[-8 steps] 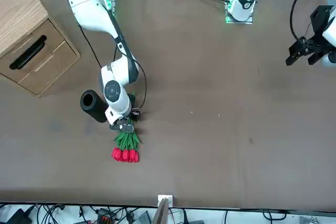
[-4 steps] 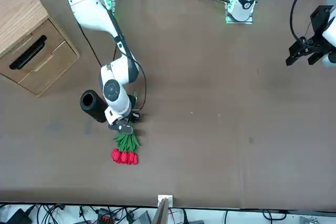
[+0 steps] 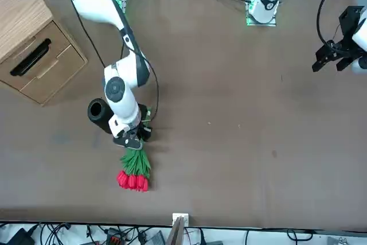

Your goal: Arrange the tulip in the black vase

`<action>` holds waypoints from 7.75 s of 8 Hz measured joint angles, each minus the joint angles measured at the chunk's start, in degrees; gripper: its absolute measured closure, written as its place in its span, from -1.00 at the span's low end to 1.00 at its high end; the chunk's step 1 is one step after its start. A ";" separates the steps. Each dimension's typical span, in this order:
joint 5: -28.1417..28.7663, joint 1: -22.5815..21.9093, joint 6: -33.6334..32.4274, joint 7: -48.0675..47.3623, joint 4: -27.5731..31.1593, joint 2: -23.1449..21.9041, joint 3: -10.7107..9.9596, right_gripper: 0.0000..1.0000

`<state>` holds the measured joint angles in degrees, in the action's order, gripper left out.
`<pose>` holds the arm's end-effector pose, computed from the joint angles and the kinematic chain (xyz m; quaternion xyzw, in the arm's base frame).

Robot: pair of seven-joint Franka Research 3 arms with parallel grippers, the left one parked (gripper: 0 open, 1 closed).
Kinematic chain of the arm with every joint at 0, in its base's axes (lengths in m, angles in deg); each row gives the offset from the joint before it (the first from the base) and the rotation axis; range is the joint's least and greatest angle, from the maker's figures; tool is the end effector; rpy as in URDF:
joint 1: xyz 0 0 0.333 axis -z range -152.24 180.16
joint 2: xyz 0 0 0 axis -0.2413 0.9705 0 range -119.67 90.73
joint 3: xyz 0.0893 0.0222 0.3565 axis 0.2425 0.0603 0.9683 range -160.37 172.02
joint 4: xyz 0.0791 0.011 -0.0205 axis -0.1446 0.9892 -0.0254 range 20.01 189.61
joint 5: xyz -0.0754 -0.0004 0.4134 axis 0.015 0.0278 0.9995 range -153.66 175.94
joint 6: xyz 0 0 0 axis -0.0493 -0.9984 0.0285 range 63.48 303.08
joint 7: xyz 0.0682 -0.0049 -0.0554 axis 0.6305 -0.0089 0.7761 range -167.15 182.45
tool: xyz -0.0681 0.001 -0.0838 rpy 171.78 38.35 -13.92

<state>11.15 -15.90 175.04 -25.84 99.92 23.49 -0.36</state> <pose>0.7132 0.3314 0.3220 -0.9912 0.0703 -0.1100 0.0238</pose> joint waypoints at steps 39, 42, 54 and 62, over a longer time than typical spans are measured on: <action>-56.51 -11.39 -65.70 -83.82 -13.07 4.42 -6.53 0.77; -56.50 -11.50 -65.70 -84.02 -13.06 5.93 -6.53 0.78; -58.07 -16.54 -65.88 -83.98 -13.09 6.94 -6.09 -1.00; -58.23 -18.98 -62.27 -69.97 -16.30 6.66 -6.22 -1.00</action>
<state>-47.09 -34.88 112.77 -95.81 83.62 30.15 -6.58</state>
